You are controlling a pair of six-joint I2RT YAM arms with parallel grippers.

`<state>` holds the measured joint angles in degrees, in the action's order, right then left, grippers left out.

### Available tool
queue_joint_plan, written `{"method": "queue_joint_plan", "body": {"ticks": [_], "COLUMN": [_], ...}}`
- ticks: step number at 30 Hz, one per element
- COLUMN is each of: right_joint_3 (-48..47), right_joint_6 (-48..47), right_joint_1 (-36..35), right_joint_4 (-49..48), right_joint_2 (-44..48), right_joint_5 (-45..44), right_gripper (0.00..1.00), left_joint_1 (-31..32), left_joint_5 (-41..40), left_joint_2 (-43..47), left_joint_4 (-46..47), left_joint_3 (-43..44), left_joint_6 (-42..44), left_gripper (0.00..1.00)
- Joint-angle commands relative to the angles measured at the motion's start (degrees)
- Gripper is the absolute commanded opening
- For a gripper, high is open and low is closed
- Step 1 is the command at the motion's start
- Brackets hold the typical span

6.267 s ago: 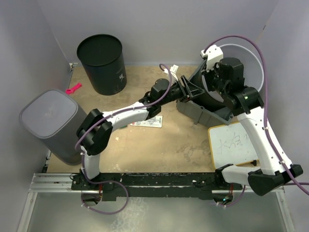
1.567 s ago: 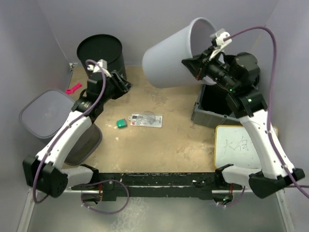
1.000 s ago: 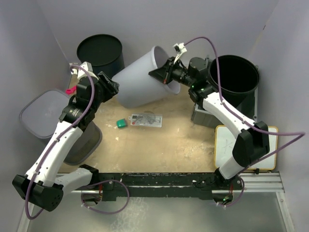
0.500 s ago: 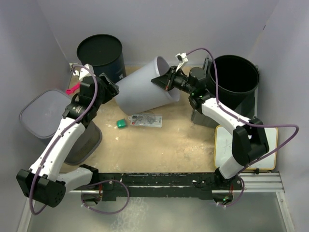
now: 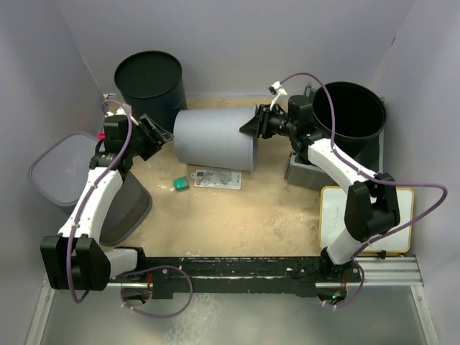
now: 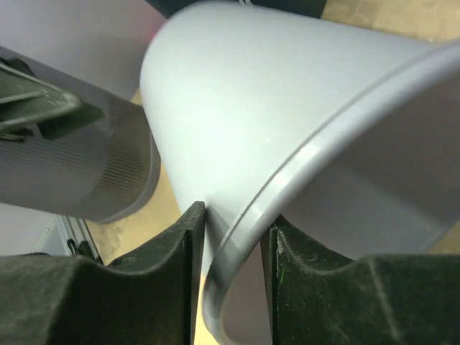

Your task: Turn the large container upside down

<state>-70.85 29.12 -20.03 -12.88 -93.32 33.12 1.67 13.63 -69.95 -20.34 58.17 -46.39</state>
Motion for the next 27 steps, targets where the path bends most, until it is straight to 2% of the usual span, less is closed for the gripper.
{"method": "queue_joint_plan", "body": {"ticks": [1,4,7,14,20,27], "right_joint_3": [-4.8,-5.7,-7.2,-9.3,-9.4,-10.2], "right_joint_6": [-5.7,-7.1,-8.5,-9.1,-8.8,-7.0], "right_joint_1": [-0.6,-0.6,-0.6,-0.6,-0.6,-3.0], "right_joint_4": [7.9,10.8,13.6,17.8,19.1,21.5], "right_joint_2": [0.4,0.8,0.9,2.9,6.8,7.0], "right_joint_5": [0.1,-2.5,-3.5,-7.5,-10.6,-13.4], "right_gripper": [0.41,0.5,0.64,0.73,0.73,0.57], "left_joint_1": [-0.1,0.0,-0.1,-0.1,-0.1,0.1], "left_joint_5": [6.6,9.1,12.3,11.1,11.2,14.6], "left_joint_2": [-0.4,-1.6,-2.8,-4.9,-6.1,-7.0], "left_joint_4": [8.6,10.7,12.4,9.4,6.8,9.3], "left_joint_3": [-1.3,-1.8,-1.9,-0.1,0.8,0.7], "left_joint_6": [-1.8,-1.4,1.3,7.0,9.8,8.8], "left_gripper": [0.63,0.63,0.63,0.63,0.63,0.62]}}
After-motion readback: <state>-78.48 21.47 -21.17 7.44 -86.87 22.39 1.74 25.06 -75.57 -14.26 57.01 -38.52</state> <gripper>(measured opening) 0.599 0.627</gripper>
